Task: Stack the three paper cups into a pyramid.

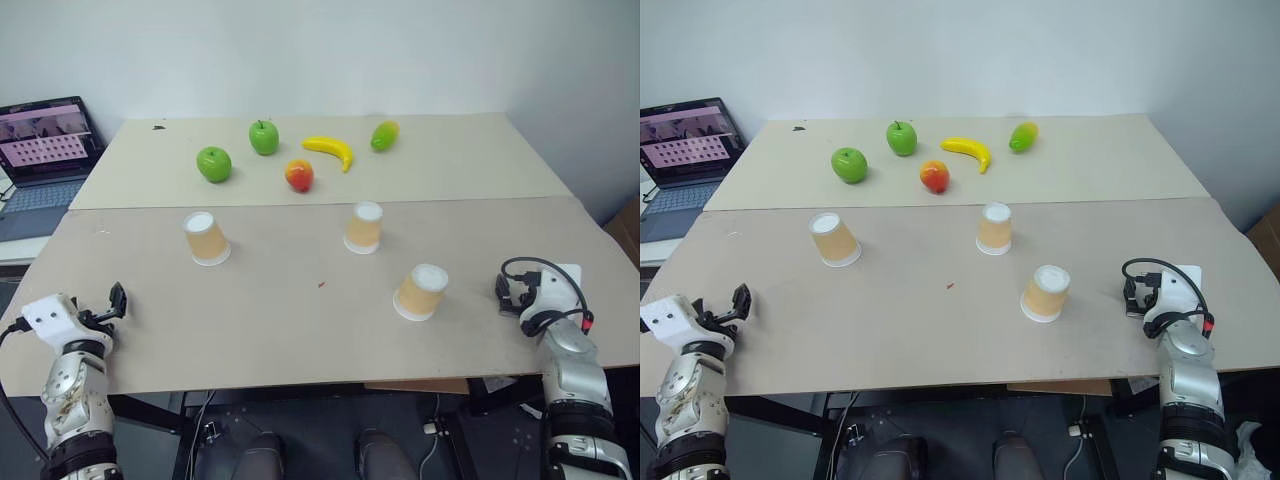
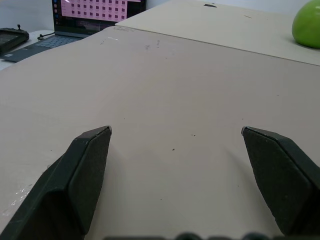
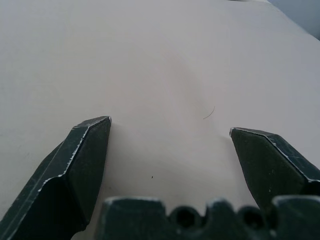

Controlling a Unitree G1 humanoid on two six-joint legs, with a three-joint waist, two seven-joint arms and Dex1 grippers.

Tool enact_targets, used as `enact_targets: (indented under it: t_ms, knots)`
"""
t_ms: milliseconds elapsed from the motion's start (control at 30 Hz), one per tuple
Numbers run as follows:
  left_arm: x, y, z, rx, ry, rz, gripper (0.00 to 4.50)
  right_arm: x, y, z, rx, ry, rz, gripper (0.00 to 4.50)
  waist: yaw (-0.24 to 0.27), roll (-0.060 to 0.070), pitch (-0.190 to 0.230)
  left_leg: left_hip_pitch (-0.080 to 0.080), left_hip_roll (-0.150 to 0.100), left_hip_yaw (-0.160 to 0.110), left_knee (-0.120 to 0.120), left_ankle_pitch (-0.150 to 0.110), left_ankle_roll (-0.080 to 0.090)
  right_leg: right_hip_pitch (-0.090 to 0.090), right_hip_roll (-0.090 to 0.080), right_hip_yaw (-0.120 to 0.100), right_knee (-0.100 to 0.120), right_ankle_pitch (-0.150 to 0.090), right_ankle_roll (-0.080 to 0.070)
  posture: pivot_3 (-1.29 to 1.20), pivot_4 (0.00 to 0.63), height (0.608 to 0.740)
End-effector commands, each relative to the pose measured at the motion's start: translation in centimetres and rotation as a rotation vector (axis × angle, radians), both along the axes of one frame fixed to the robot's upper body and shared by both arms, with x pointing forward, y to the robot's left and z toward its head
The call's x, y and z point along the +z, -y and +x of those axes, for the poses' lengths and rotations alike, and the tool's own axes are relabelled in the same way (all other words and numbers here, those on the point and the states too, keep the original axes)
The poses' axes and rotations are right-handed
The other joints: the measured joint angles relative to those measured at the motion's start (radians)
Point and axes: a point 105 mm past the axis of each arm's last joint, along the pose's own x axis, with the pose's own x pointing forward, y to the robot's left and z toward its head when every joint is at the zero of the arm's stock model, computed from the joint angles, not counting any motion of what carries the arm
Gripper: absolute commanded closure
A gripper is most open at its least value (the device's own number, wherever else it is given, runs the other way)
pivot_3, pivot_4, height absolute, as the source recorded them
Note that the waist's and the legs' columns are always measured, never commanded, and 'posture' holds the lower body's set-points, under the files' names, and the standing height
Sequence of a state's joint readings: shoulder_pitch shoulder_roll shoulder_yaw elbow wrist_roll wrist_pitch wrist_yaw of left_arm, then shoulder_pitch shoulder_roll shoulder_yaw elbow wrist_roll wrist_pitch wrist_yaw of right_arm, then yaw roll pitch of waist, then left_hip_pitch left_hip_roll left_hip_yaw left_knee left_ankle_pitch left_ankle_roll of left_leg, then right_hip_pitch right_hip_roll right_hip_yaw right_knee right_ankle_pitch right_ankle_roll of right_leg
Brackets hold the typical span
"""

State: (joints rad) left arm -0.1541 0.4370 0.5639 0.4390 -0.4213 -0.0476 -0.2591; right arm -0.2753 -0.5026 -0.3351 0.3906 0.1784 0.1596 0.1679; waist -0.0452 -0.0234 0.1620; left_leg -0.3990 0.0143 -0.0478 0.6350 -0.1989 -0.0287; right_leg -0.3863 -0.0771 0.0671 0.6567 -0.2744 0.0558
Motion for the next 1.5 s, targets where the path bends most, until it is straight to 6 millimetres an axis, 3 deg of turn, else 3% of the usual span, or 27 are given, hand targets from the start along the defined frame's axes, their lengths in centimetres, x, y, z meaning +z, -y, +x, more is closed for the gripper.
enact_targets:
  t_ms: [33, 133, 167, 233, 333, 400, 467, 567, 700, 767, 900, 1167, 1500]
  knots:
    - [0.2, 1.6, 0.5, -0.08, -0.003, 0.006, 0.04, 0.6, -0.5, 0.5, 0.019, 0.031, -0.004, 0.0, 0.0, 0.0, 0.0, 0.0, 0.0, 0.0, 0.0, 0.0, 0.0, 0.0, 0.0, 0.0, 0.0, 0.0, 0.0, 0.0, 0.15, 0.732]
    - [1.5, 3.2, 1.2, -0.165, 0.015, 0.036, 0.04, 0.6, -0.6, 0.6, 0.024, 0.028, -0.005, 0.0, 0.0, 0.0, 0.0, 0.0, 0.0, 0.0, 0.0, 0.0, 0.0, 0.0, 0.0, 0.0, 0.0, 0.0, 0.0, 0.0, 0.15, 0.732]
    - [2.4, 4.7, 1.5, -0.245, 0.046, 0.035, 0.04, 0.6, -0.6, 0.6, 0.023, 0.028, -0.005, 0.0, 0.0, 0.0, 0.0, -0.001, 0.0, 0.0, 0.0, 0.0, 0.0, 0.0, 0.0, 0.0, 0.0, 0.0, 0.0, 0.0, 0.15, 0.732]
    - [4.7, 9.7, 1.6, -0.505, 0.114, 0.048, 0.04, 0.7, -0.4, 0.7, 0.027, 0.026, -0.012, 0.0, -0.001, -0.001, 0.001, -0.001, 0.0, 0.0, 0.0, 0.0, 0.0, 0.0, 0.0, 0.0, -0.001, 0.0, 0.0, 0.0, 0.15, 0.732]
    - [6.8, 16.8, -0.1, -0.859, 0.144, 0.052, 0.04, 1.6, -0.2, 0.9, 0.049, 0.041, -0.018, 0.0, 0.001, -0.001, 0.001, -0.004, 0.001, 0.0, 0.0, 0.0, 0.0, -0.002, 0.0, 0.0, -0.002, 0.0, 0.0, 0.0, 0.15, 0.732]
    - [6.9, 20.0, -1.8, -1.043, 0.106, 0.083, 0.04, 2.5, 0.0, 1.0, 0.081, 0.054, -0.034, 0.0, -0.001, -0.001, 0.001, -0.005, 0.0, 0.0, 0.0, 0.0, 0.0, -0.002, 0.0, 0.0, -0.002, 0.0, 0.0, 0.0, 0.15, 0.732]
    - [6.4, 21.6, -3.0, -1.164, 0.041, 0.123, 0.04, 3.8, 0.2, 1.2, 0.13, 0.065, -0.039, 0.0, -0.002, 0.001, 0.001, -0.004, 0.0, 0.0, -0.001, 0.0, 0.0, -0.002, 0.0, 0.001, -0.002, 0.0, 0.0, 0.0, 0.15, 0.732]
    - [6.3, 22.2, -4.4, -1.292, -0.031, 0.194, 0.04, 6.5, 0.5, 1.0, 0.314, 0.025, -0.091, 0.0, -0.004, 0.007, 0.004, -0.002, 0.001, 0.001, -0.002, 0.0, 0.0, -0.002, 0.001, 0.002, -0.001, 0.0, -0.001, 0.0, 0.15, 0.732]
    - [7.1, 21.7, -4.9, -1.354, -0.061, 0.245, 0.04, 8.3, 0.6, -0.7, 0.579, -0.115, -0.139, 0.0, 0.0, 0.009, 0.006, -0.002, 0.001, 0.002, -0.001, 0.0, 0.0, -0.002, 0.001, 0.002, -0.003, -0.001, 0.0, 0.0, 0.15, 0.732]
    - [7.5, 21.3, -5.1, -1.385, -0.077, 0.272, 0.04, 9.0, -0.7, -2.5, 0.789, -0.204, -0.164, 0.0, 0.0, 0.008, 0.006, -0.003, 0.001, 0.002, -0.002, -0.001, 0.001, -0.002, 0.001, 0.001, -0.004, -0.001, 0.0, 0.0, 0.15, 0.732]
    - [7.7, 21.0, -5.2, -1.413, -0.101, 0.305, 0.04, 9.5, -5.6, -5.0, 1.14, -0.315, -0.185, 0.0, 0.0, 0.008, 0.006, -0.005, 0.002, 0.001, -0.001, -0.001, 0.002, -0.001, 0.001, 0.0, -0.007, -0.001, 0.0, 0.0, 0.15, 0.732]
    - [7.9, 21.0, -5.4, -1.415, -0.105, 0.311, 0.04, 8.7, -11.0, -3.8, 1.271, -0.283, -0.264, 0.0, 0.001, 0.007, 0.007, -0.005, 0.002, 0.001, -0.001, -0.001, 0.002, -0.002, 0.001, 0.001, -0.007, -0.001, 0.0, 0.0, 0.15, 0.732]
    - [8.0, 21.0, -5.7, -1.402, -0.109, 0.317, 0.04, 9.4, -13.6, -2.8, 1.333, -0.235, -0.286, 0.0, 0.009, 0.005, 0.008, -0.007, 0.001, 0.0, 0.0, -0.001, 0.002, -0.002, 0.001, -0.001, -0.007, -0.001, 0.0, 0.0, 0.15, 0.732]
